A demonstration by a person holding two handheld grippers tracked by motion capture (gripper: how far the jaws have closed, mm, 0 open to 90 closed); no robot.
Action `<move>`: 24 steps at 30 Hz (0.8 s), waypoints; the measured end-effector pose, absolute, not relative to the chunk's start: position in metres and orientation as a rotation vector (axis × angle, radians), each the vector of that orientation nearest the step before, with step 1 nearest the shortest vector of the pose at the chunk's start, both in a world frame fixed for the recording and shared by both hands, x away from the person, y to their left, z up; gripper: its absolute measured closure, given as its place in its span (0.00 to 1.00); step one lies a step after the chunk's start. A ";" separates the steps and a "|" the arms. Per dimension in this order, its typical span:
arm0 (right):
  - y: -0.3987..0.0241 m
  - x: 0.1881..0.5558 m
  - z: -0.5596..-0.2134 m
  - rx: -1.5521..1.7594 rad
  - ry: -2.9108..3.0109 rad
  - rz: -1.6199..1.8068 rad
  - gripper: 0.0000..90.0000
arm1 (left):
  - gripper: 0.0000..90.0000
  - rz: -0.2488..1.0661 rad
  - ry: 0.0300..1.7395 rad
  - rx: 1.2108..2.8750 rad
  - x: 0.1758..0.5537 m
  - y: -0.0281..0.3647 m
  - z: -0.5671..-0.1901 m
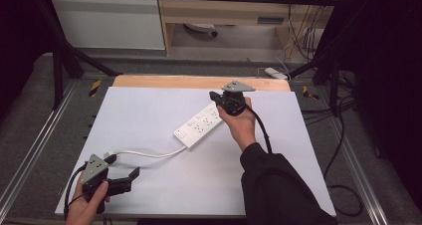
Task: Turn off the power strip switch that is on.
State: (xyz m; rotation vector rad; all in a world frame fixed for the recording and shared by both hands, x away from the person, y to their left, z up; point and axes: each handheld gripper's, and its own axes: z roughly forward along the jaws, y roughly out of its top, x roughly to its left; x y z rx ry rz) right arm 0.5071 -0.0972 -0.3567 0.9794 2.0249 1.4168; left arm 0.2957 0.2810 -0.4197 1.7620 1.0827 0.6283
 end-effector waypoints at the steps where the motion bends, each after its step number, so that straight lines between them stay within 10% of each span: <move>1: -0.096 0.509 -0.358 0.986 2.028 1.412 1.00 | 0.06 0.630 1.083 1.763 0.296 0.281 -0.420; 24: -0.087 0.537 -0.385 1.080 2.056 1.338 1.00 | 0.06 0.624 1.090 1.787 0.298 0.280 -0.421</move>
